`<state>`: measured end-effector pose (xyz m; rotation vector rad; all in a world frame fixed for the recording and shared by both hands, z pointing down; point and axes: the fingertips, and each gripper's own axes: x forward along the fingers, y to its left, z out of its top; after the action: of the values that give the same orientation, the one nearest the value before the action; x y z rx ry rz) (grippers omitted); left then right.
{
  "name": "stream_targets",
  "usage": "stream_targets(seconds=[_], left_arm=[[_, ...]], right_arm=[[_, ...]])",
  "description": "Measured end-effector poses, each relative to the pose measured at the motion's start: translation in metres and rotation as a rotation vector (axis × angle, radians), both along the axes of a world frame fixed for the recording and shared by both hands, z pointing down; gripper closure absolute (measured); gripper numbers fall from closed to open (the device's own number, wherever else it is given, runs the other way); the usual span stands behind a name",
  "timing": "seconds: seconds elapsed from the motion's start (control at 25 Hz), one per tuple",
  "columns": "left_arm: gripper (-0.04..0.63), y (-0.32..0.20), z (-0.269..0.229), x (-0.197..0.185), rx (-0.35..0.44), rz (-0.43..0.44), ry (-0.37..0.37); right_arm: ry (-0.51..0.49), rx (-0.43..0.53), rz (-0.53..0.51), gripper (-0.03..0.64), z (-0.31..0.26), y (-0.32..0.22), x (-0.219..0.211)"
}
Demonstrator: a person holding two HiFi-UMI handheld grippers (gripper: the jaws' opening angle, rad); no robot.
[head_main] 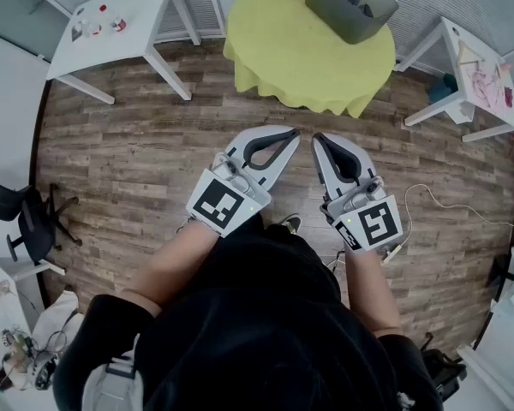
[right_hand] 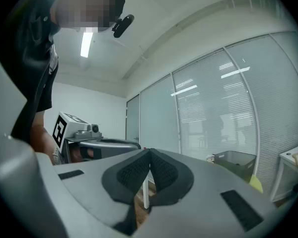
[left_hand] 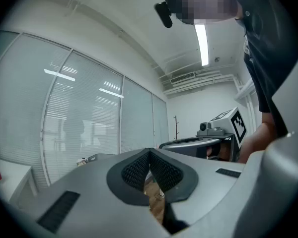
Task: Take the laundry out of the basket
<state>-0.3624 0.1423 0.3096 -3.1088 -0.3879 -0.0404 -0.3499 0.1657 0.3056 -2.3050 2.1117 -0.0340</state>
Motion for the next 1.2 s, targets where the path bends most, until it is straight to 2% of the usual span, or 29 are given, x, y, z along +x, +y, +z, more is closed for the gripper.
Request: stream_targets(seconds=[0.64,1.2], left_arm=[[0.586,0.04,0.002,-0.001,0.001,-0.002,-0.004],[0.586,0.083,-0.005,0.015,0.026,-0.01,0.01]], right_arm=[[-0.001,0.003,0.028,0.594,0.003,0.043,0.001],[0.024,0.015,0.022,0.594,-0.006,0.085,0.016]])
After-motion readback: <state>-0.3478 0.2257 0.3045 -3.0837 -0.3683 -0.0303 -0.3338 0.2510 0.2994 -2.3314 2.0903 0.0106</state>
